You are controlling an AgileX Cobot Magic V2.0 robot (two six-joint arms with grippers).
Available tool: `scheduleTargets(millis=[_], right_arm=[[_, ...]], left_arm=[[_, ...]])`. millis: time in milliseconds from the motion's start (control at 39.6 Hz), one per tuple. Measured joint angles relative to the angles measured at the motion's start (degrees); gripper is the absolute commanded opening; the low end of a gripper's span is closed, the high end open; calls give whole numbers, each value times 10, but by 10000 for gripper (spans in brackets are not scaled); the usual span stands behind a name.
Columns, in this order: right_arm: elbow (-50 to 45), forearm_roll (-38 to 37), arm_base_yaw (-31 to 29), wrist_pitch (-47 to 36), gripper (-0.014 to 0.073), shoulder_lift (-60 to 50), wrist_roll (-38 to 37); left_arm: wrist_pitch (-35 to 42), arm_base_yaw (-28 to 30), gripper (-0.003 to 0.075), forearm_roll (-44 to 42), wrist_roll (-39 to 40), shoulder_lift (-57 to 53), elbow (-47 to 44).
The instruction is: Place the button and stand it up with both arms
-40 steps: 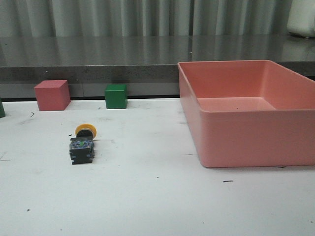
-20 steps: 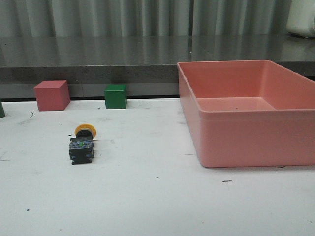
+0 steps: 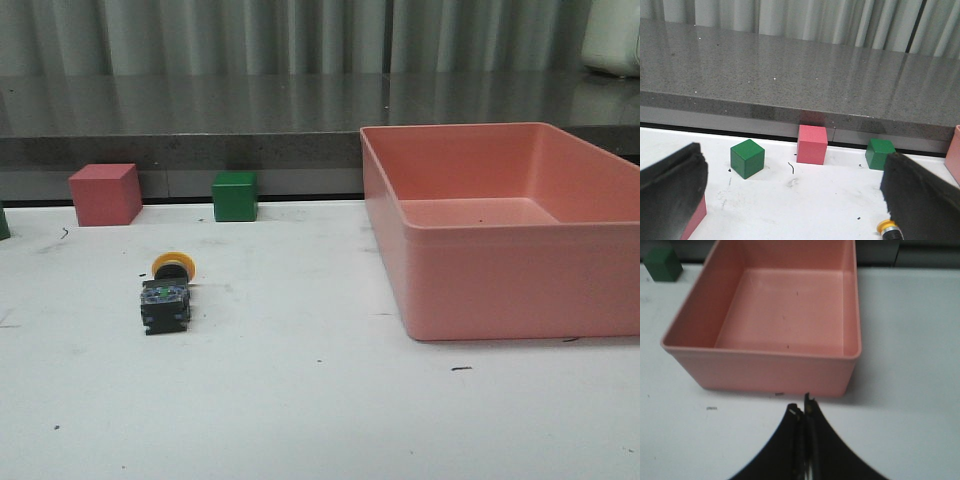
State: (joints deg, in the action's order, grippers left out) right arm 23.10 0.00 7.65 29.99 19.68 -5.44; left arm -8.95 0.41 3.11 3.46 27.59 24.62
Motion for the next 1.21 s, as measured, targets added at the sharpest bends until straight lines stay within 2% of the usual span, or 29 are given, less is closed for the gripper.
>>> scheduleTargets(millis=[202,379,505,631,959,1212], right_arm=[[-9,0,0,-15,-69,-100,0],[-10,0,0,-15,-69,-112,1],[-11,0,0,-15,-69,-112,1],[-11,0,0,-15,-69,-112,1],[-11,0,0,-15,-69,-112,1],[-11,0,0,-15,-69,-112,1]], left_arm=[[3,0,673,0,0,0,0],[17,0,673,0,0,8,1],[15,-9,673,0,0,56,22],[-7,-51,673,0,0,132,68],[-99,-227,673,17,0,358,215],[-234,-246,673,70,0,537,350]])
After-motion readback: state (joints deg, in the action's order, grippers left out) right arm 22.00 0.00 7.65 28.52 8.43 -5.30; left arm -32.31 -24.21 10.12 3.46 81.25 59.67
